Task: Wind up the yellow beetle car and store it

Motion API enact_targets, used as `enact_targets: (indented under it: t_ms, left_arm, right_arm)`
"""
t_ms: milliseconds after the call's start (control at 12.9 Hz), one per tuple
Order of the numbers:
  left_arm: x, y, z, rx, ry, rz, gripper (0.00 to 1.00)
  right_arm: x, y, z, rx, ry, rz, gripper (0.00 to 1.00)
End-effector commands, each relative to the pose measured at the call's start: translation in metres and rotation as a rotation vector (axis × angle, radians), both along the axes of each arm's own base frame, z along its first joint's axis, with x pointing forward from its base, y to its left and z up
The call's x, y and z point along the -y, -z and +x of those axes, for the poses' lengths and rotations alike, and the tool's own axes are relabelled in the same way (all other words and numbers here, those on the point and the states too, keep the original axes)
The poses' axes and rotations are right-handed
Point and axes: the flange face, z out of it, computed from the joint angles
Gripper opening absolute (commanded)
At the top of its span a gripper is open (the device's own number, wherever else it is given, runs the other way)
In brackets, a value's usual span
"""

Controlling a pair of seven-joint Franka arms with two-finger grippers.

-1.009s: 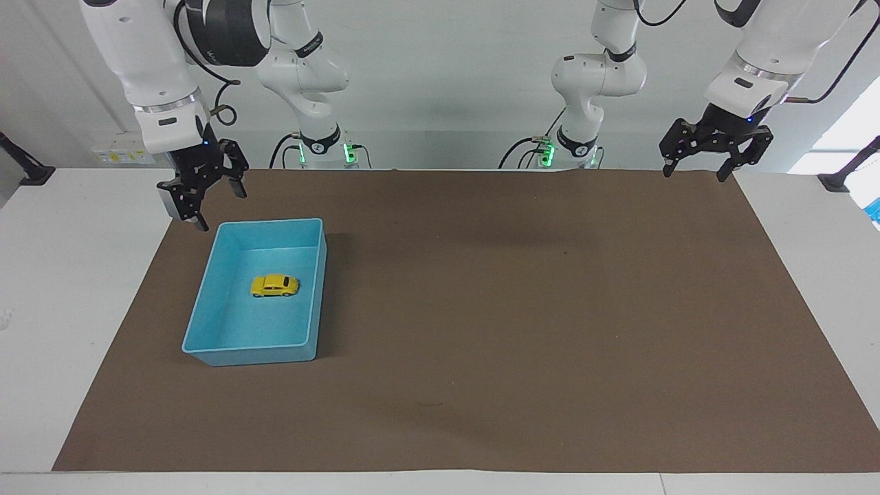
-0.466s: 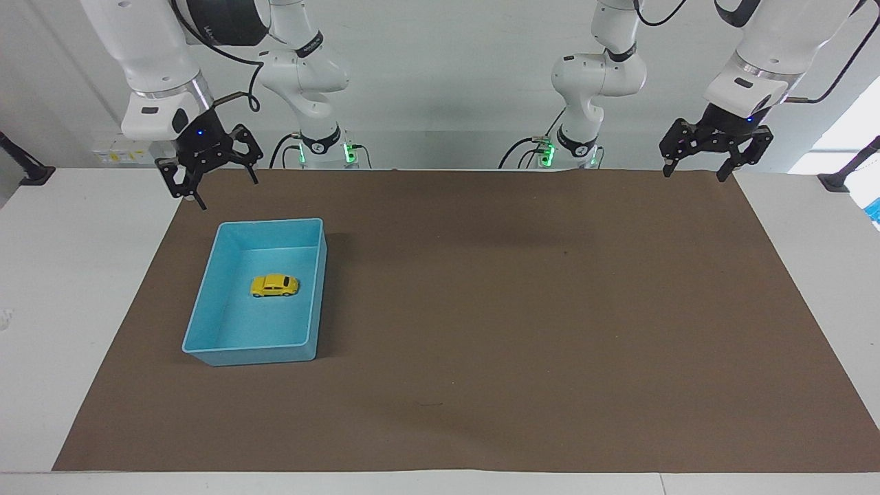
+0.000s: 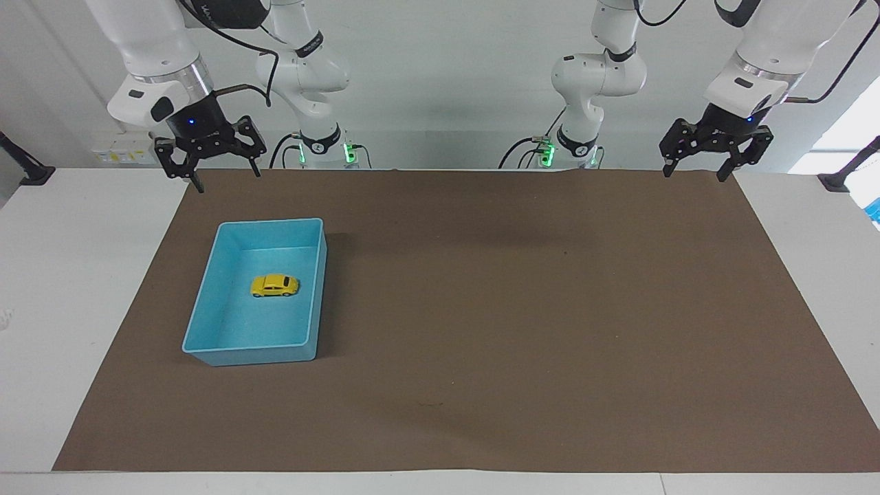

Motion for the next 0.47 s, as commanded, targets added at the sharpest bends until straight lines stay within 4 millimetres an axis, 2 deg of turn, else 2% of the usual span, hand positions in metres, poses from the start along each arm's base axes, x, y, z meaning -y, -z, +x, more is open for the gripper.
enact_targets:
  t_ms: [0, 233, 388]
  left_arm:
    - [-0.002, -0.001, -0.003, -0.009, -0.001, -0.011, 1.0]
    - [-0.002, -0.001, -0.003, -0.008, -0.003, -0.011, 1.0]
    - [-0.002, -0.001, -0.003, -0.009, -0.003, -0.011, 1.0]
  right_arm:
    - [-0.002, -0.003, -0.003, -0.03, 0.153, -0.004, 1.0]
    - [-0.004, -0.001, -0.005, -0.057, 0.252, -0.002, 1.0]
    - [-0.004, -0.018, -0.006, -0.025, 0.306, -0.003, 1.0]
